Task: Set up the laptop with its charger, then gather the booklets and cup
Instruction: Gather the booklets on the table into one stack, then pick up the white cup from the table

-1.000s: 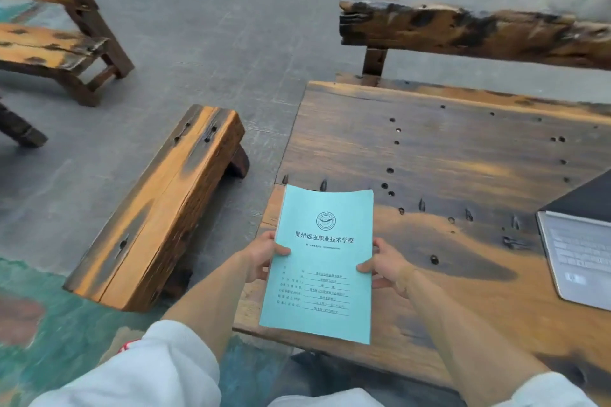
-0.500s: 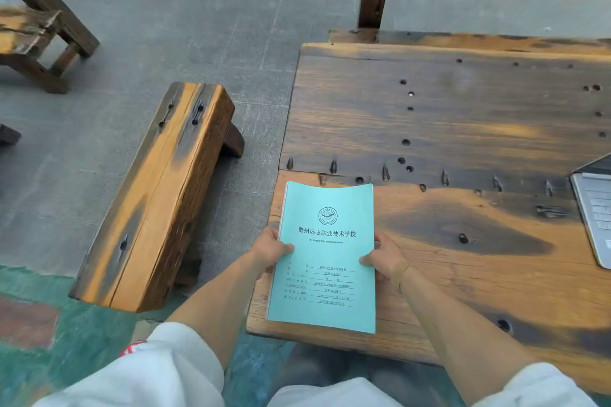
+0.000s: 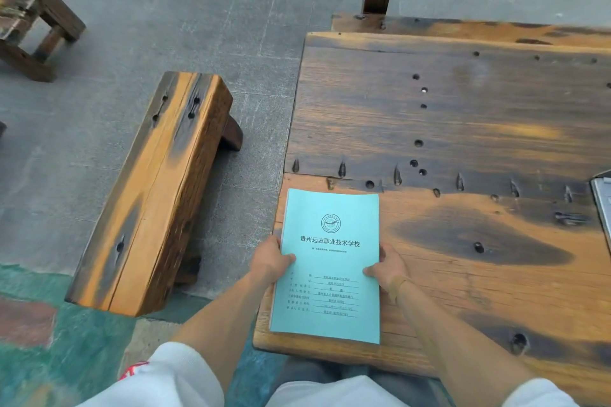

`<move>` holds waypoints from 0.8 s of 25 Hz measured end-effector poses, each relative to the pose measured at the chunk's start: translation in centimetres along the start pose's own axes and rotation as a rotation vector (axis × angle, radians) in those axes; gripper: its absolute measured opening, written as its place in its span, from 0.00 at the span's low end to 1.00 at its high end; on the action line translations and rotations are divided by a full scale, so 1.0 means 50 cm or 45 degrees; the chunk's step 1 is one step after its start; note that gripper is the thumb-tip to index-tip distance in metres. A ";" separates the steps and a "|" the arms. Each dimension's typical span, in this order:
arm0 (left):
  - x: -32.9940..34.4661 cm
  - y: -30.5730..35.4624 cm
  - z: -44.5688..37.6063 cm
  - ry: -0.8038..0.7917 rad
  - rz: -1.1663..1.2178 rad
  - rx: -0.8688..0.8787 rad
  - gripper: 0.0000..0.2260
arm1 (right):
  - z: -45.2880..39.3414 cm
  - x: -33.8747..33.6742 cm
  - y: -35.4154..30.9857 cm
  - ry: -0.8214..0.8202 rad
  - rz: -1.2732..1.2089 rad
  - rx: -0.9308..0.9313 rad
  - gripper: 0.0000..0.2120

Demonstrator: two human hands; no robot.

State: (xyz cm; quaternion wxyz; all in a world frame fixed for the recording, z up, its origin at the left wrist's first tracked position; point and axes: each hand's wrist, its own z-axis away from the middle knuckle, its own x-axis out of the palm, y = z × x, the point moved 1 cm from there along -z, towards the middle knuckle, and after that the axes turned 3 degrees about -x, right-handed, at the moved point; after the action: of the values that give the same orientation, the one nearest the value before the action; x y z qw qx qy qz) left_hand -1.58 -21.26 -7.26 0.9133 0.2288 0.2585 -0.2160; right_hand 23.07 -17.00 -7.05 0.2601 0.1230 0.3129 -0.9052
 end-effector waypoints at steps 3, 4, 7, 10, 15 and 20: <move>0.011 -0.001 0.007 0.076 -0.248 0.047 0.19 | 0.011 0.003 -0.001 0.071 0.061 -0.015 0.30; 0.012 0.004 0.010 0.094 -0.352 0.057 0.20 | 0.015 0.002 -0.002 0.086 0.091 -0.022 0.29; 0.008 0.016 0.015 0.122 -0.498 0.044 0.19 | 0.025 -0.001 -0.005 0.090 0.150 -0.036 0.24; 0.004 0.012 0.013 0.068 -0.469 0.025 0.20 | 0.033 -0.009 -0.003 0.014 0.201 -0.067 0.24; -0.001 0.008 0.018 -0.082 -0.469 0.023 0.25 | 0.055 -0.040 0.001 -0.172 0.550 -0.197 0.24; -0.028 0.051 0.045 0.081 -0.597 0.013 0.28 | 0.089 -0.086 -0.007 -0.086 0.831 -0.349 0.29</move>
State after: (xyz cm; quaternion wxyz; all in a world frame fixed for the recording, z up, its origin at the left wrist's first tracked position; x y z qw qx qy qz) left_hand -0.53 -20.02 -3.98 0.8283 0.1739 0.3323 -0.4162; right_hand 26.21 -17.85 -1.77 0.5599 0.1506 0.3669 -0.7275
